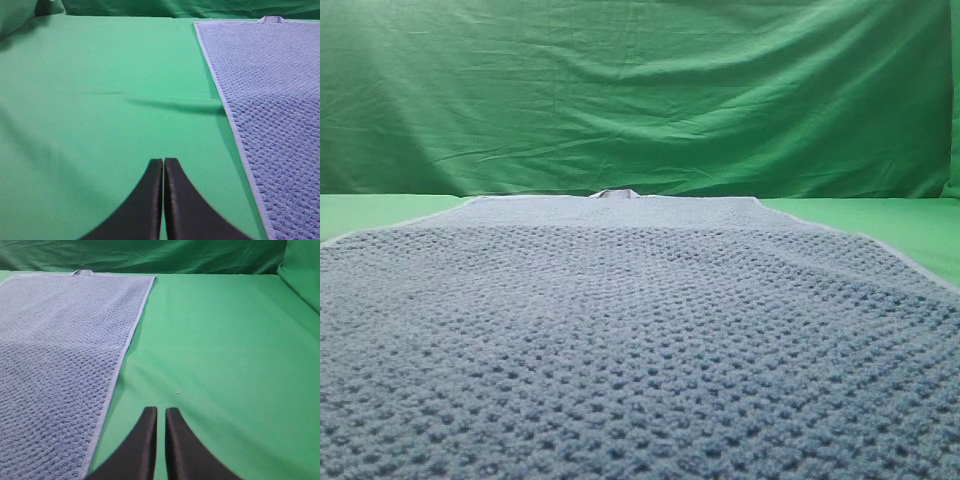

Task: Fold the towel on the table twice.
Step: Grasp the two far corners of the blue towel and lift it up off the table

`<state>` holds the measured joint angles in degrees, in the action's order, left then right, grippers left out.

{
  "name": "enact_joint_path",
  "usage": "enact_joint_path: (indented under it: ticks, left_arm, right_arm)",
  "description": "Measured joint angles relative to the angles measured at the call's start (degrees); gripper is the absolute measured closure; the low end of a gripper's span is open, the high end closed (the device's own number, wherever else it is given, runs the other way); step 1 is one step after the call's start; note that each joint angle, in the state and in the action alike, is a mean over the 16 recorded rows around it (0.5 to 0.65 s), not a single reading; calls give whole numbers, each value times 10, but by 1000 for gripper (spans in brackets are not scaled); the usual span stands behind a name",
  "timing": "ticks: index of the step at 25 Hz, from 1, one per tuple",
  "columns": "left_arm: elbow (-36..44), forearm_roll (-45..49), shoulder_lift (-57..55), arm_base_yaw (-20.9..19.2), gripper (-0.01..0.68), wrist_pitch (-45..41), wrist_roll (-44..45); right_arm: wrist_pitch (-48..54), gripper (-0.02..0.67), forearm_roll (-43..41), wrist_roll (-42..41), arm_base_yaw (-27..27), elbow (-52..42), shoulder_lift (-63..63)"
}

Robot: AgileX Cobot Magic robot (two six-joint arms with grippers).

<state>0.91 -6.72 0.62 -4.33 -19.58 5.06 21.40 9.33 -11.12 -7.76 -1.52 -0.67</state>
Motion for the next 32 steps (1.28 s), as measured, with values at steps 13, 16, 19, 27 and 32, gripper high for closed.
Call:
enact_joint_path:
  ticks: [13,16,19,27,32]
  left_arm:
    - [0,0,0,0,673,0,0]
    - [0,0,0,0,673,0,0]
    - [0,0,0,0,673,0,0]
    - [0,0,0,0,673,7,0]
    - [0,-14,0,0,673,31,0]
  right_arm:
    - [0,600,0,0,0,0,0]
    - [0,600,0,0,0,0,0]
    - [0,600,0,0,0,0,0]
    - [0,600,-1,0,0,0,0]
    - [-6,600,3,0,0,0,0]
